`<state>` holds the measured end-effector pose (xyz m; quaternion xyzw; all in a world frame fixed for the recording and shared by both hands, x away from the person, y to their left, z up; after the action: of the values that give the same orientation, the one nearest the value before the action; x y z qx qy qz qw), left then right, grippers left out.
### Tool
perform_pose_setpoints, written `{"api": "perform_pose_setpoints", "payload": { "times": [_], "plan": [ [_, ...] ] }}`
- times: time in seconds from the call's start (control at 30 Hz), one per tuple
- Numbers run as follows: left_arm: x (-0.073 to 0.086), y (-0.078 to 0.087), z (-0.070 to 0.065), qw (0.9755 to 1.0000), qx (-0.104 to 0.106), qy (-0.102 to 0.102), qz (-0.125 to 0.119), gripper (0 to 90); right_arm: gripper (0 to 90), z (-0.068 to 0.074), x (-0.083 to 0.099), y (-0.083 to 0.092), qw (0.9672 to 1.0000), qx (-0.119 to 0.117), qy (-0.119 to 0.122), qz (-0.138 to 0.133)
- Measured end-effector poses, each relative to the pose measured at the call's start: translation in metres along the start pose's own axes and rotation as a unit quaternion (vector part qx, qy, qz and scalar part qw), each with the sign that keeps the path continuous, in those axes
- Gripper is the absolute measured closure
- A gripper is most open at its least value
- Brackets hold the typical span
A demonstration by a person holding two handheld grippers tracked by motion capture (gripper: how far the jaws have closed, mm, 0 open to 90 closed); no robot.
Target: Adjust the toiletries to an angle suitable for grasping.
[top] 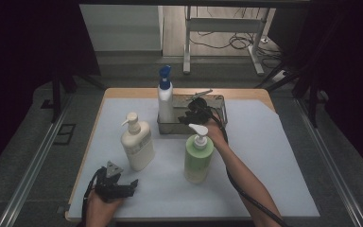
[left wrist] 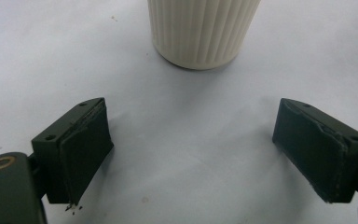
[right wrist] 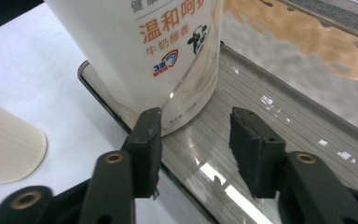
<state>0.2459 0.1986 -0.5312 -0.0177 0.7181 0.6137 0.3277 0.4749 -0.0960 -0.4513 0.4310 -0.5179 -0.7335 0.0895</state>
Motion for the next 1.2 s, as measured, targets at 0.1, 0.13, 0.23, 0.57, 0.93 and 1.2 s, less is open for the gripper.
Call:
{"api": "perform_pose_setpoints", "payload": {
  "times": [0.1,0.13,0.23,0.57,0.93,1.2],
  "plan": [
    [0.000,0.000,0.000,1.0000,0.000,-0.001,0.000,10.7,45.8,-0.001,0.003,0.005,1.0000,-0.003,0.001,-0.002],
    [0.000,0.000,0.000,1.0000,0.000,-0.001,0.000,10.7,43.9,-0.001,0.004,0.006,1.0000,-0.005,0.000,-0.002],
    [0.000,0.000,0.000,1.0000,0.000,0.000,-0.001,10.7,40.1,-0.001,0.008,0.009,1.0000,-0.005,0.002,-0.003],
    [0.000,0.000,0.000,1.0000,0.000,-0.001,0.000,10.7,31.2,-0.002,0.021,0.023,0.9999,-0.002,0.005,-0.010],
    [0.000,0.000,0.000,1.0000,0.000,0.000,0.000,10.7,24.4,-0.007,0.040,0.045,0.9997,0.002,0.001,-0.022],
    [0.000,0.000,0.000,1.0000,0.000,0.000,-0.001,10.7,22.2,-0.011,0.054,0.054,0.9997,0.012,0.005,-0.021]
  ]
}}
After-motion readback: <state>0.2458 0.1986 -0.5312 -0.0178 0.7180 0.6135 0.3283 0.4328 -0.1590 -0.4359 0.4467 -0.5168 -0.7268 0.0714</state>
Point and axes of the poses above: each handheld gripper's, and its own axes: y roughly backward along the jaws, x roughly out of its underside, z roughly to its left, the point moved 1 cm from there along -y, roughly forward along the jaws, and after that the axes turned 13 degrees about z, right-handed, at the moved point
